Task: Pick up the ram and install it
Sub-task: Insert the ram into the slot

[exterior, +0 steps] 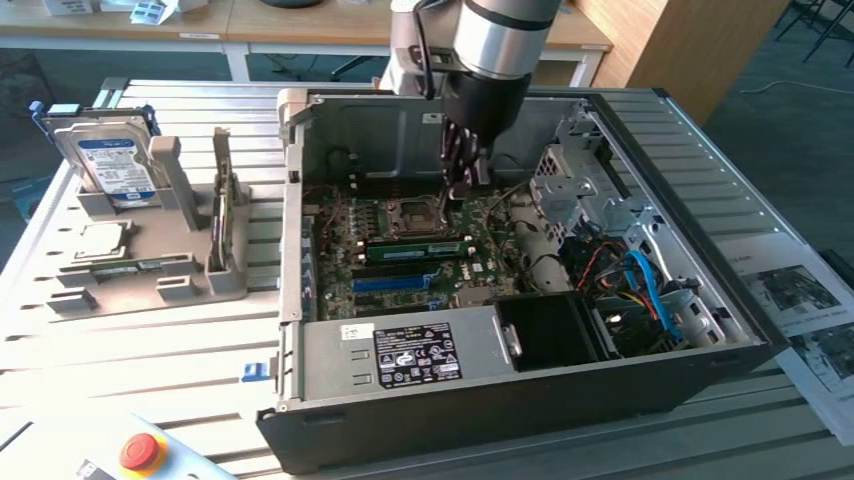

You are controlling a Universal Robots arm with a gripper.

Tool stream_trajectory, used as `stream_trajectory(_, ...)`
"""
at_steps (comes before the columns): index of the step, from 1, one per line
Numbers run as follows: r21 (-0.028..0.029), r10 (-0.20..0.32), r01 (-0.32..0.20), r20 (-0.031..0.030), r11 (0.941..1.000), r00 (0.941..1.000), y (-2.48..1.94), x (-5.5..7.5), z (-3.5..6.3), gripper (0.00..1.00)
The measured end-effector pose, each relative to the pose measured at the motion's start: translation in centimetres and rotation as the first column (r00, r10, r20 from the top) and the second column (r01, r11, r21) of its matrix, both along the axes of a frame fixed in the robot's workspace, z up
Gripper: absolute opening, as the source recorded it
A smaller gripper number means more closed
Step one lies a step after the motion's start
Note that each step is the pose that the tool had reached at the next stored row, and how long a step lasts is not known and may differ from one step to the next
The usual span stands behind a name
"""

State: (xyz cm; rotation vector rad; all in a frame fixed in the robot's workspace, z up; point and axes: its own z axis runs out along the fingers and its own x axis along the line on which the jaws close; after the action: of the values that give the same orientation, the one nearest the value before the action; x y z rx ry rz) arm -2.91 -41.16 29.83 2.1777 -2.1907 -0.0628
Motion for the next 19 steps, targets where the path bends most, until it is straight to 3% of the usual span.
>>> stream_trajectory(8, -0.0037, 0.0, 0.0, 0.0, 1.0, 1.0, 0.0, 0.0, 1.53, 0.19)
stream_trajectory(12, -0.0041, 0.0, 0.0, 0.0007, 1.0, 1.0, 0.0, 0.0, 1.71, 0.19)
stream_trajectory(14, -0.0043, 0.0, 0.0, 0.0052, 1.0, 1.0, 0.0, 0.0, 1.72, 0.19)
stream_trajectory(17, -0.0042, 0.0, 0.0, 0.017, 1.0, 0.9999, 0.0, -0.2, 1.72, 0.19)
stream_trajectory(19, -0.0042, 0.0, 0.0, 0.0196, 1.0, 0.9998, 0.0, -0.2, 1.72, 0.19)
